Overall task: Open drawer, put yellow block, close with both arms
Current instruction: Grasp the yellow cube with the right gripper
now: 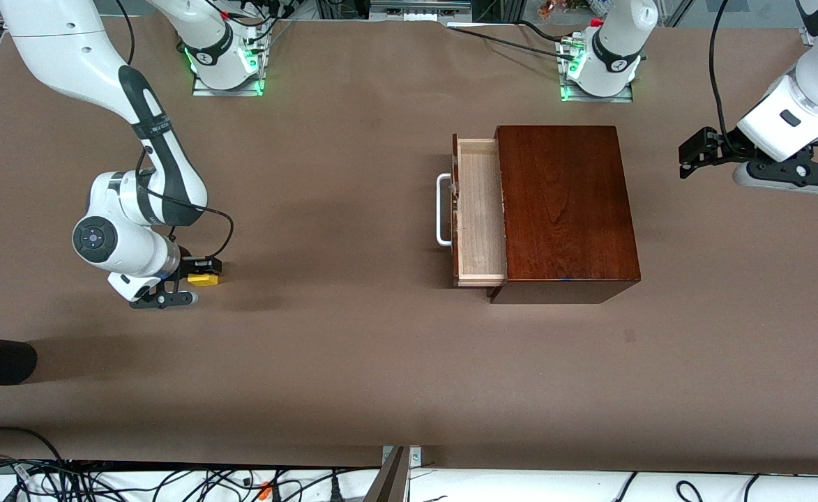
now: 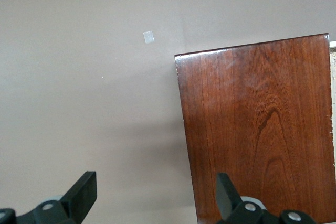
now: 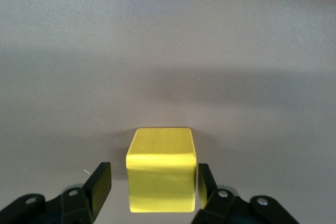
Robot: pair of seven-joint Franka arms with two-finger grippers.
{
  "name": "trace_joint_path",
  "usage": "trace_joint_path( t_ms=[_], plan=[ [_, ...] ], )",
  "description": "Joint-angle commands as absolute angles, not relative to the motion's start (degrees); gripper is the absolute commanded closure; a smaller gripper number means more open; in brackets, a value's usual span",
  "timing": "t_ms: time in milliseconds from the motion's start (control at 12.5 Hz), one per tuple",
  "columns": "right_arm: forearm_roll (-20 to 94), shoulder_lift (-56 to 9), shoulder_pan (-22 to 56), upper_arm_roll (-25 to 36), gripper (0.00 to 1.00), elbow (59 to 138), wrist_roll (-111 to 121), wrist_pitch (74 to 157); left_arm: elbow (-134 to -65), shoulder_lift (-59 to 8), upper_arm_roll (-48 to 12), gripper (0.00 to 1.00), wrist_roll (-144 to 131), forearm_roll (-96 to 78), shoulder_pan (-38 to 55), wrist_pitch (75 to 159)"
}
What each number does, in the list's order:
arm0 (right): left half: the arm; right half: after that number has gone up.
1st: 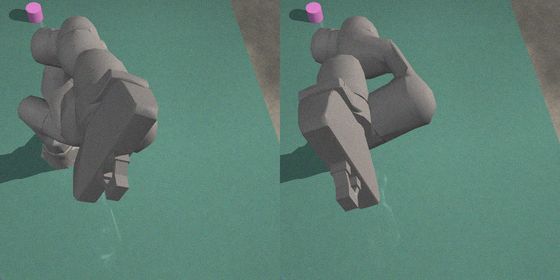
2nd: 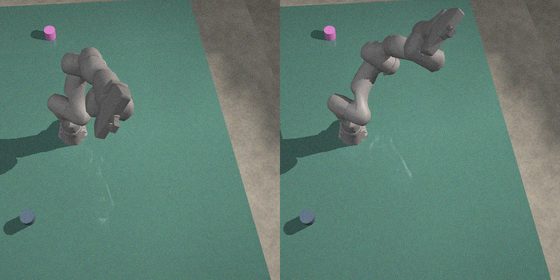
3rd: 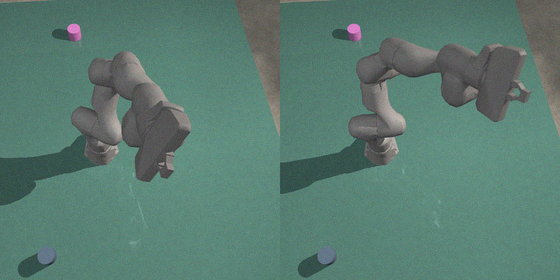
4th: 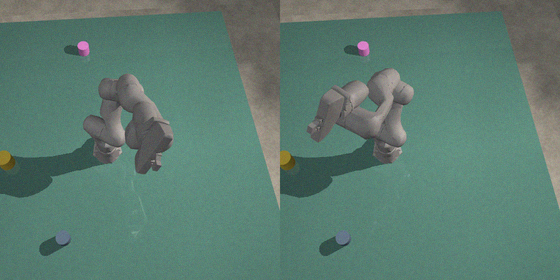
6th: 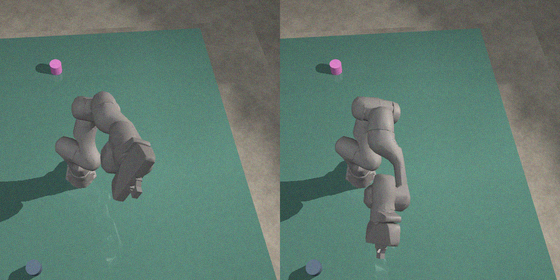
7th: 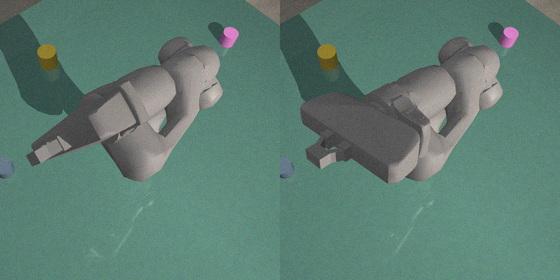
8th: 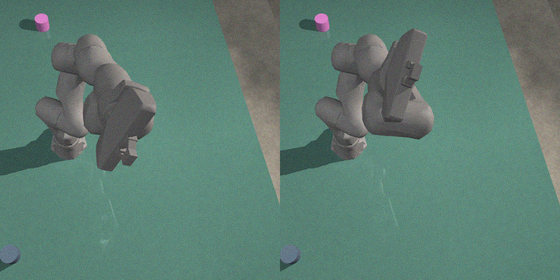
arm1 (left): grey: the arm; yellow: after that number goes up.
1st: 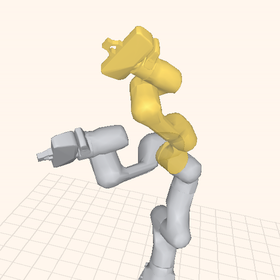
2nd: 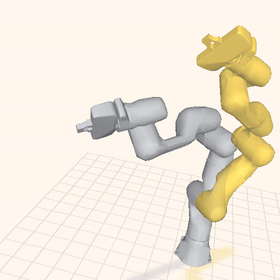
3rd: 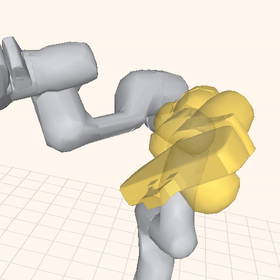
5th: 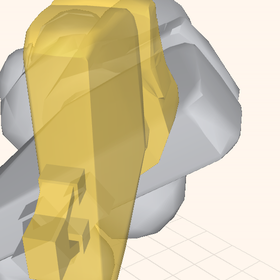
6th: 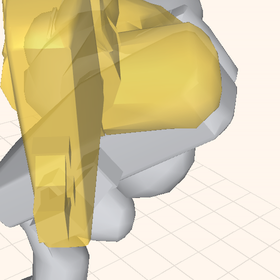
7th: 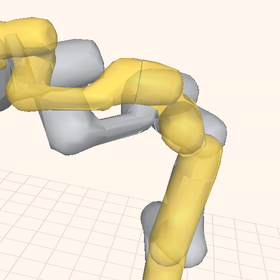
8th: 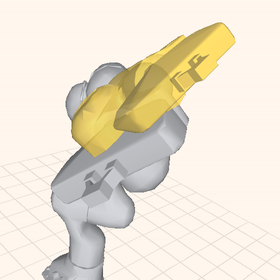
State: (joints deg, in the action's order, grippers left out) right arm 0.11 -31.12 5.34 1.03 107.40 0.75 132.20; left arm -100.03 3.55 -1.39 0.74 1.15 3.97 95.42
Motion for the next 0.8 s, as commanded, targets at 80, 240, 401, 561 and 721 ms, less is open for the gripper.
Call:
trace_joint_path(
  t_ms=[80,240,401,561,721],
  plan=[
    [1.1,-30.9,4.9,0.8,0.45,108.5,1.5,133.2,-101.3,4.9,-0.2,0.0,-1.8,-0.5,4.7,96.6],
    [1.1,-30.9,4.9,0.8,0.53,108.5,1.5,133.1,-100.8,4.8,-0.2,0.0,-2.5,-1.7,4.3,95.1],
    [1.1,-30.7,4.9,0.8,0.59,108.0,1.5,132.5,-99.7,4.3,-0.3,0.0,-3.2,-1.9,4.0,93.4],
    [0.8,-29.3,5.0,0.4,0.59,106.7,1.9,131.7,-99.7,4.3,-0.3,0.0,-3.8,-1.9,3.3,92.6],
    [0.6,-27.7,6.0,-0.1,0.59,103.8,1.9,127.2,-98.5,4.0,-0.4,0.0,-4.4,-1.9,3.3,90.3]
  ],
)
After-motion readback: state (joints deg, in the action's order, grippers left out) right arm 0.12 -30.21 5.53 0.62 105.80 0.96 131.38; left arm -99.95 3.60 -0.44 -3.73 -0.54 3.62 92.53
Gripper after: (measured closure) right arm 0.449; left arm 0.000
